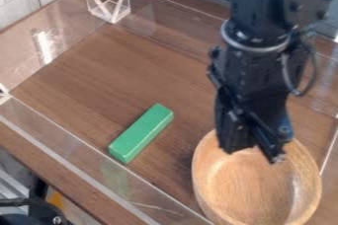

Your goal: Put the green block in the brown bowl

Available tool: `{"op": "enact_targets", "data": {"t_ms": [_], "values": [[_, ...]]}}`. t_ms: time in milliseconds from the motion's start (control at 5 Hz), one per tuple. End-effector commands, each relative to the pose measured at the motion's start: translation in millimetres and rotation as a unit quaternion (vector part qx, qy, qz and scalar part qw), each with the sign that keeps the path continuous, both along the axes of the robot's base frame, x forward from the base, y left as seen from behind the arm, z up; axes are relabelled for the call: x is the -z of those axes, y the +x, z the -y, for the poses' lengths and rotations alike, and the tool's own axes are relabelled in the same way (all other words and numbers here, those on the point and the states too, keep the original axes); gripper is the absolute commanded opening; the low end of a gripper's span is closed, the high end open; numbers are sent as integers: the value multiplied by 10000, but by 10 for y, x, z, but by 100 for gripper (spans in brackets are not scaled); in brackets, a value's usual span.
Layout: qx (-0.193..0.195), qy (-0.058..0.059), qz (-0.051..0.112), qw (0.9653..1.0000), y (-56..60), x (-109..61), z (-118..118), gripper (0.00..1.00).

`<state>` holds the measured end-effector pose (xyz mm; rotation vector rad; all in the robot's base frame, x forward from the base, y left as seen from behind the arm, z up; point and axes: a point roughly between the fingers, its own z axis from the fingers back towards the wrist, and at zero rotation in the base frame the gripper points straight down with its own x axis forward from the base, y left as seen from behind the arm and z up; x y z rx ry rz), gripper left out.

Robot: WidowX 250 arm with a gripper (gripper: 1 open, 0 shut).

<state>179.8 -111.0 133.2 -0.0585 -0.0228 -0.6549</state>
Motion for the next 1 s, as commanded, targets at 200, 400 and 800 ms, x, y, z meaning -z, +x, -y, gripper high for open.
{"op": "enact_targets", "data": {"t_ms": [200, 400, 800], "values": [[135, -81, 187, 9997, 23, -100, 90, 0], [132, -136, 143, 9997, 23, -57, 129, 0], [-620, -85, 182, 9979, -34, -43, -319, 100]]}}
